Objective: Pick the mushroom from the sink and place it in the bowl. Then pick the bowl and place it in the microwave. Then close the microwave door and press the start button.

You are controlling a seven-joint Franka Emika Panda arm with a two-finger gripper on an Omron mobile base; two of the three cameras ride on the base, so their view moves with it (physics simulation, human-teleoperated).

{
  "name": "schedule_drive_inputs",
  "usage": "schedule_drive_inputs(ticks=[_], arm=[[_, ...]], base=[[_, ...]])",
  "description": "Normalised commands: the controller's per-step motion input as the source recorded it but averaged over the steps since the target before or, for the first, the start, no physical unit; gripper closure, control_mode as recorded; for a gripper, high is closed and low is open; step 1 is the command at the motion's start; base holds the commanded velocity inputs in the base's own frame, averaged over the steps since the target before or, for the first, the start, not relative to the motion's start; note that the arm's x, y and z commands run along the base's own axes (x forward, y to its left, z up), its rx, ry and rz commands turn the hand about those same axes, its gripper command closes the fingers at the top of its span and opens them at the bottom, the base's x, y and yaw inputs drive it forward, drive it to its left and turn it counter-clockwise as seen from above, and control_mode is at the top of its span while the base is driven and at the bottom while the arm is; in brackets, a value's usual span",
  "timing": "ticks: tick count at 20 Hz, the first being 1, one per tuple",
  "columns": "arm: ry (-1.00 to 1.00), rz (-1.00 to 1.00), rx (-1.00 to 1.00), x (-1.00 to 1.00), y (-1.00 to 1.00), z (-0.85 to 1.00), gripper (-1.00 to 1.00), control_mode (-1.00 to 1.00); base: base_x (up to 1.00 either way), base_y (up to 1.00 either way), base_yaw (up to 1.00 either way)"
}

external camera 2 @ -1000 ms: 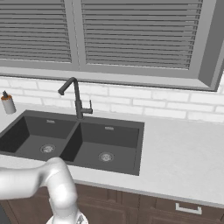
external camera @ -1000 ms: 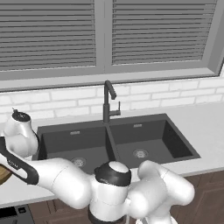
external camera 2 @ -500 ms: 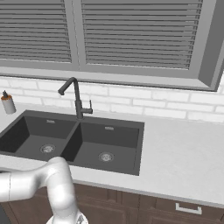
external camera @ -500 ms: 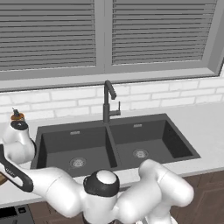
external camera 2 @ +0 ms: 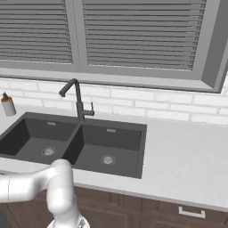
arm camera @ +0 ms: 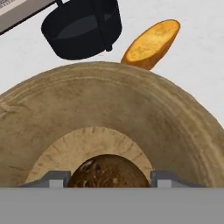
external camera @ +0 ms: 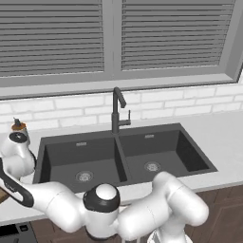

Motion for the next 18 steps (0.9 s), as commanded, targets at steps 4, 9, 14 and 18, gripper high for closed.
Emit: schedule_drive_inputs(ticks=[4,9,14,18], arm=[[0.0,0.0,0.0,0.0,0.16,-0.03,-1.0,-1.0],[0.0,0.0,0.0,0.0,0.0,0.0,-1.0,-1.0],[-0.01,0.0,0.0,-0.19,0.0,0.0,-1.0,-1.0],[-0.03,0.0,0.0,-0.3,-0.03,0.09,-1.0,-1.0]], base=[[0.0,0.0,0.0],[0.0,0.0,0.0],[0.0,0.0,0.0],[0.0,0.0,0.0]])
